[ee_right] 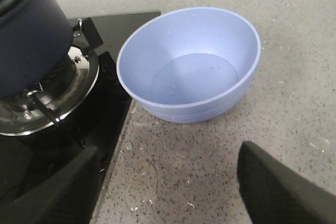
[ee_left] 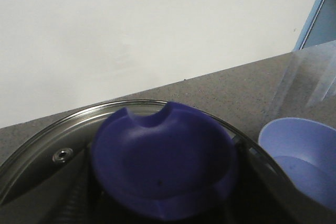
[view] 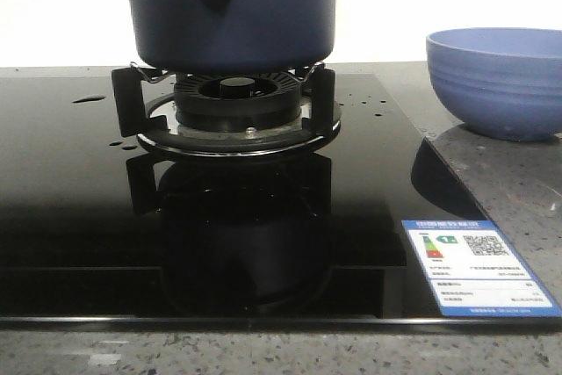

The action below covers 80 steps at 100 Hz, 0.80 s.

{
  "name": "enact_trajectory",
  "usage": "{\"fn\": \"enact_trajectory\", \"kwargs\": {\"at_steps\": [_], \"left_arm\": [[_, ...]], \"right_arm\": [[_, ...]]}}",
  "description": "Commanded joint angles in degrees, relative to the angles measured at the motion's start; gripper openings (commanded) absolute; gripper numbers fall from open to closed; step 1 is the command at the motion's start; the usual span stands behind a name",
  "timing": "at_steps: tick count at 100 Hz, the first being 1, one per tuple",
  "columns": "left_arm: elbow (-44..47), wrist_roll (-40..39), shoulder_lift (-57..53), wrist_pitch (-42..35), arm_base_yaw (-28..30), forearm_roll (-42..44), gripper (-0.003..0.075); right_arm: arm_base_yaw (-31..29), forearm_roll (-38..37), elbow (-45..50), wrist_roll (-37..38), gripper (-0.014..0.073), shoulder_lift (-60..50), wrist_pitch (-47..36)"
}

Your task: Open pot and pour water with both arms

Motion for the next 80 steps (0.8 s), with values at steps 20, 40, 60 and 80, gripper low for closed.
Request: {"fn": "enact_trajectory", "kwargs": {"at_steps": [20, 40, 60, 80], "left_arm": [[-2.7, 0.0, -8.1, -3.4, 6.5, 0.4, 0.0358], [-2.7, 0.0, -11.5, 1.1, 14.3, 0.4, 0.0358], [-2.7, 0.0, -14.3, 3.0, 20.6, 0.4, 0.0358], [-2.7, 0.0, -15.6, 3.8, 24.2, 0.4, 0.0358]], "right_arm": [[0.1, -1.0, -10.1, 0.0, 0.0477, 11.9, 1.9], [0.1, -5.7, -21.2, 4.0, 0.0477, 24.6, 6.8], [-0.9, -8.8, -32.0, 6.3, 0.0477, 37.7, 11.8], [-3.2, -9.7, -38.2, 7.0, 0.0477, 47.9, 15.9]]}}
